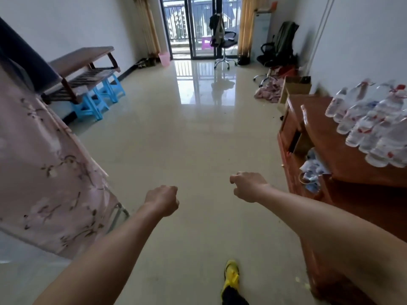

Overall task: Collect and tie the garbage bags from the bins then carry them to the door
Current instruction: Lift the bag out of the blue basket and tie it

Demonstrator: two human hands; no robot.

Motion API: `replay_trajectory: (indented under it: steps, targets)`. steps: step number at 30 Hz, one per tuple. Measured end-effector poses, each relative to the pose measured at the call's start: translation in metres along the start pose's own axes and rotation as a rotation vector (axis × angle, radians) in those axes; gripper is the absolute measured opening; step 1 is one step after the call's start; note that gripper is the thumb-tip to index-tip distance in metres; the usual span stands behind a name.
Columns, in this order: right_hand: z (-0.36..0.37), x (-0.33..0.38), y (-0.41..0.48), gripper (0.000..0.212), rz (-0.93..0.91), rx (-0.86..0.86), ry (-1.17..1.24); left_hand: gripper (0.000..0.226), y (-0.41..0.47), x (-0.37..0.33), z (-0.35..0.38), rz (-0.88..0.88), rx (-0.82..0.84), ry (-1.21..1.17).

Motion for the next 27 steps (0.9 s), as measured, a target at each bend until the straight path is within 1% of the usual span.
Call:
replay_trajectory:
  steps: [4, 7, 10, 12, 15, 21, 25, 27]
  targets:
    - [-0.027, -0.026, 0.126, 0.037, -0.038, 0.041, -0.023, 0.032, 0.112, 0.021, -0.031, -0.041, 0.030, 0.001]
    - [-0.073, -0.045, 0.223, 0.037, -0.053, 0.007, -0.034, 0.030, 0.194, 0.050, -0.072, -0.102, 0.000, -0.044]
    - [-0.107, -0.042, 0.310, 0.039, -0.107, 0.033, -0.033, 0.031, 0.259, 0.084, -0.097, -0.147, 0.020, -0.069]
    - [-0.125, -0.031, 0.381, 0.041, -0.152, 0.032, -0.041, 0.032, 0.312, 0.120, -0.107, -0.216, 0.024, -0.097]
    - [-0.141, -0.013, 0.455, 0.041, -0.221, 0.025, -0.054, 0.034, 0.372, 0.159, -0.108, -0.266, 0.057, -0.103]
    - [-0.150, 0.026, 0.634, 0.042, -0.281, 0.069, -0.064, 0.036, 0.519, 0.244, -0.108, -0.315, 0.130, -0.101]
    - [-0.193, 0.061, 0.760, 0.041, -0.324, 0.058, -0.058, 0.036, 0.622, 0.321, -0.146, -0.363, 0.105, -0.131]
    - [-0.216, 0.077, 0.807, 0.041, -0.352, 0.058, -0.060, 0.036, 0.657, 0.349, -0.164, -0.372, 0.107, -0.133]
Point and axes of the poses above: each hand's wrist, its own y-axis towards the middle knuckle, its own z-axis out of the palm, x = y × z, the point moved 9 cm from there along y, towards the middle knuckle, and after that the axes turned 3 degrees about -z, right-handed, at the moved point
